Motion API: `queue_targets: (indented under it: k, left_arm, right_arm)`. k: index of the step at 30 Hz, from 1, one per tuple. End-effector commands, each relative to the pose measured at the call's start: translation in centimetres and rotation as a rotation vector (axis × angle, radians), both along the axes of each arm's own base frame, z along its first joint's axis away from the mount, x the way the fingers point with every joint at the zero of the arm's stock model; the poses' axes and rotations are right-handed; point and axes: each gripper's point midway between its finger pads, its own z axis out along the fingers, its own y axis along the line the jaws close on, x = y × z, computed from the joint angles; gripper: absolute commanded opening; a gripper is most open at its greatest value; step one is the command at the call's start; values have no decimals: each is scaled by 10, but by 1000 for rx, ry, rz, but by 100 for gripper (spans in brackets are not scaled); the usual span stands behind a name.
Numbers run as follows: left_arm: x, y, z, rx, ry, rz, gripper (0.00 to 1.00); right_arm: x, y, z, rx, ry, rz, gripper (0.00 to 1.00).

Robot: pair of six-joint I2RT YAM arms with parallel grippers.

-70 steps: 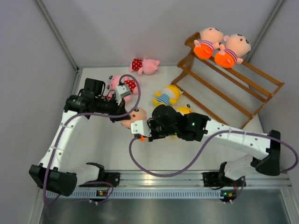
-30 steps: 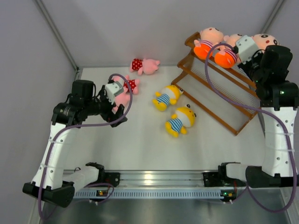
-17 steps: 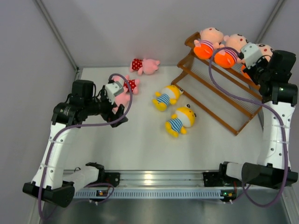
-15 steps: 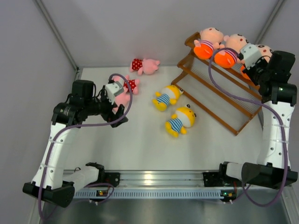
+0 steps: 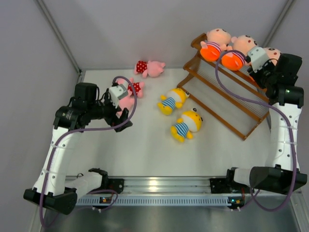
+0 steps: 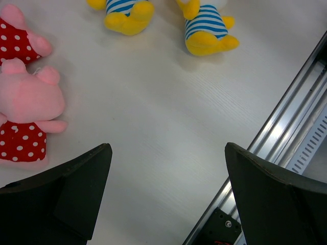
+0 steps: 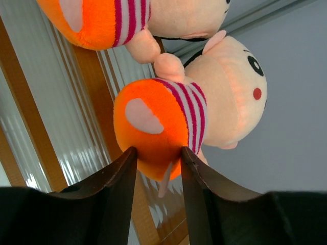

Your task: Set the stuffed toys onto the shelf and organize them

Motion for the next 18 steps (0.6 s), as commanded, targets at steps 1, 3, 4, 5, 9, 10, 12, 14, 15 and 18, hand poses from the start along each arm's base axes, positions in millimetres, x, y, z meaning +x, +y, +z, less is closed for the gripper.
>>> queue_targets:
  k: [1,3,4,5,9,10,12,14,15,18]
  left_arm:
    - [-4,-4,9,-27,-10,-18,98]
    - [-5,-5,8,-29,-7,-25,98]
    - [-5,-5,7,-31,-5,-28,98]
    - [-5,-5,5,-26,-1,-29,98]
    - [-4,-4,3,-19,2,-22,98]
    - [-3,-4,3,-18,2,-23,98]
    - [-3,-4,4,-18,0,-23,98]
    - [-2,-3,2,-10,-2,-20,98]
    - [-2,-2,1,-7,-1,-17,98]
    - [-1,-1,-2,2,2,-12,98]
  right_arm:
    - [-1,-6,32,-8,-109,-22,41]
    - [-4,-3,40,0,-130,-19,49]
    - [-7,-1,45,7,-141,-12,53]
    - [-11,1,53,5,-162,-6,55]
    - [-22,10,71,6,-209,25,61]
    - [-24,13,75,11,-219,39,64]
    - [-27,21,81,25,-235,67,68]
    - [-33,28,92,28,-264,89,71]
    - [-35,33,96,33,-274,110,71]
    - [-41,37,109,29,-305,118,73]
